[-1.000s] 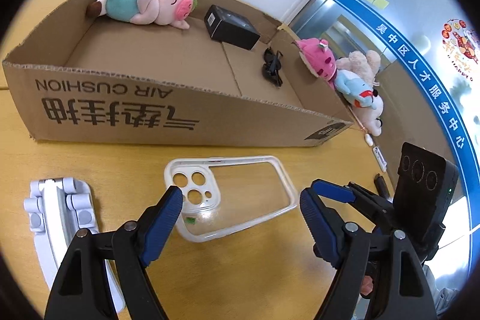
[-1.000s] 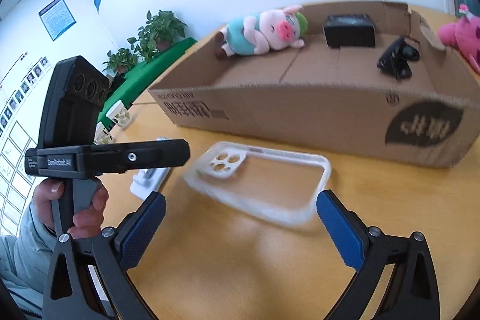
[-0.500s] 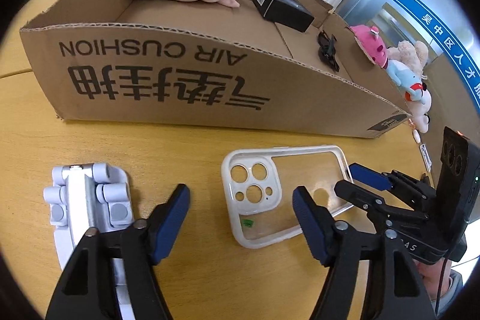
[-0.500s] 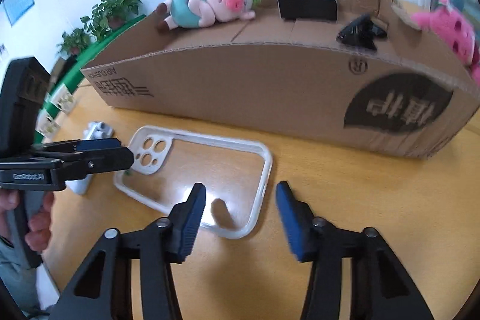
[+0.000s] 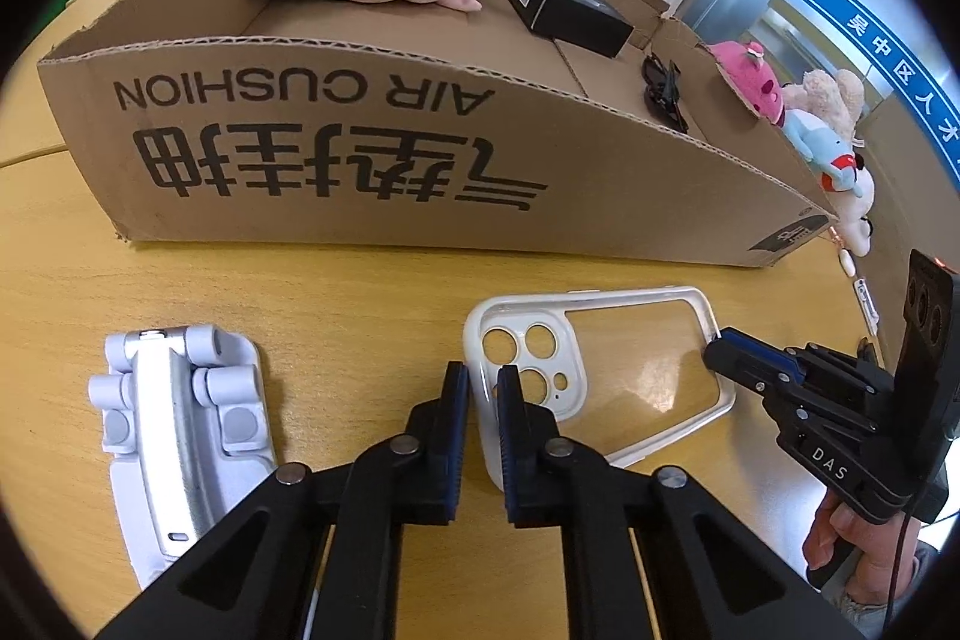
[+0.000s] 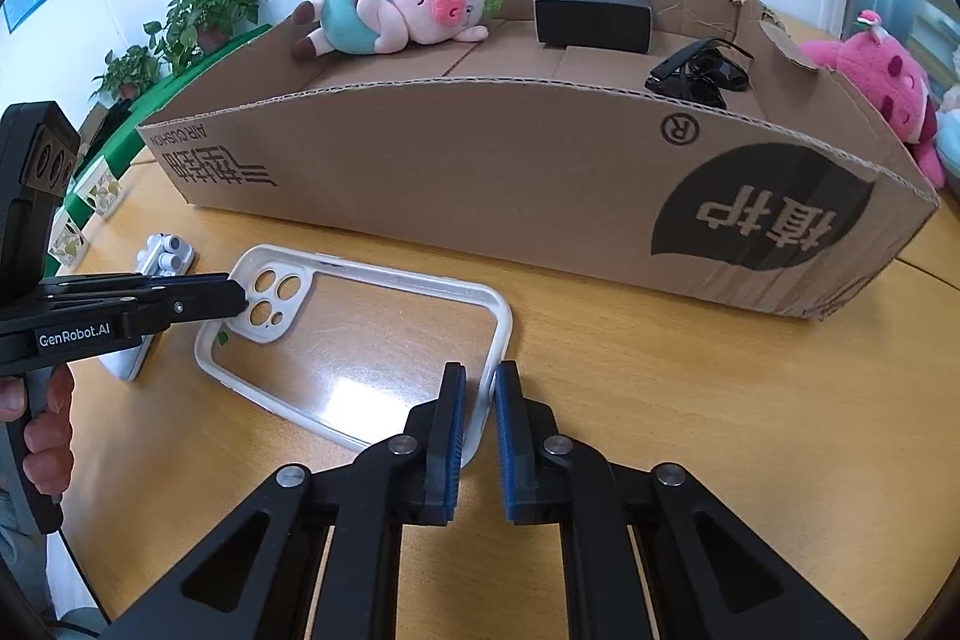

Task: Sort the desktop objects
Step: 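Grasp the phone case frame with the left tool and lift it, then carry the phone case over the cardboard box and lower it inside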

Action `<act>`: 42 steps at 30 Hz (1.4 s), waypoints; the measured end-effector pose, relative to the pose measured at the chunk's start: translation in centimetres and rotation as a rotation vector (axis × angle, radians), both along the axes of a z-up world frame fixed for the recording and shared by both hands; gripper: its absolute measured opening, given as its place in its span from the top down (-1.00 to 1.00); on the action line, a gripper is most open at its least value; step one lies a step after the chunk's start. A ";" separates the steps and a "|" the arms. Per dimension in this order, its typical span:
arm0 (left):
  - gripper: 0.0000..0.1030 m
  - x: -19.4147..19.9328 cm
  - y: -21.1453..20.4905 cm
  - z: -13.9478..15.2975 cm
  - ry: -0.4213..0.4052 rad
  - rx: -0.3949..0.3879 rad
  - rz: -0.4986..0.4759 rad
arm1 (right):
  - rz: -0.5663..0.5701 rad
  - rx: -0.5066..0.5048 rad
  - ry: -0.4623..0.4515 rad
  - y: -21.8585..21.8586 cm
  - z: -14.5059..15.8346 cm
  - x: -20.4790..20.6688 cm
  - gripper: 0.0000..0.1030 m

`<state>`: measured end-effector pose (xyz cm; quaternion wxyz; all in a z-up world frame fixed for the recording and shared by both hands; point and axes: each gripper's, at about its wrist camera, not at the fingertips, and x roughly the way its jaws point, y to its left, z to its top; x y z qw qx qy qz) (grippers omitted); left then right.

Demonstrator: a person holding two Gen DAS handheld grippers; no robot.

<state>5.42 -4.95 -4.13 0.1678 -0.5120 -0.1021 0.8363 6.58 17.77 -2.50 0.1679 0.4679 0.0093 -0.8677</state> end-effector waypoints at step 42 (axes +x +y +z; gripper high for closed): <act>0.89 -10.7 -4.4 22.1 0.472 -0.084 0.080 | 0.067 -0.121 0.389 -4.7 22.2 -11.7 0.87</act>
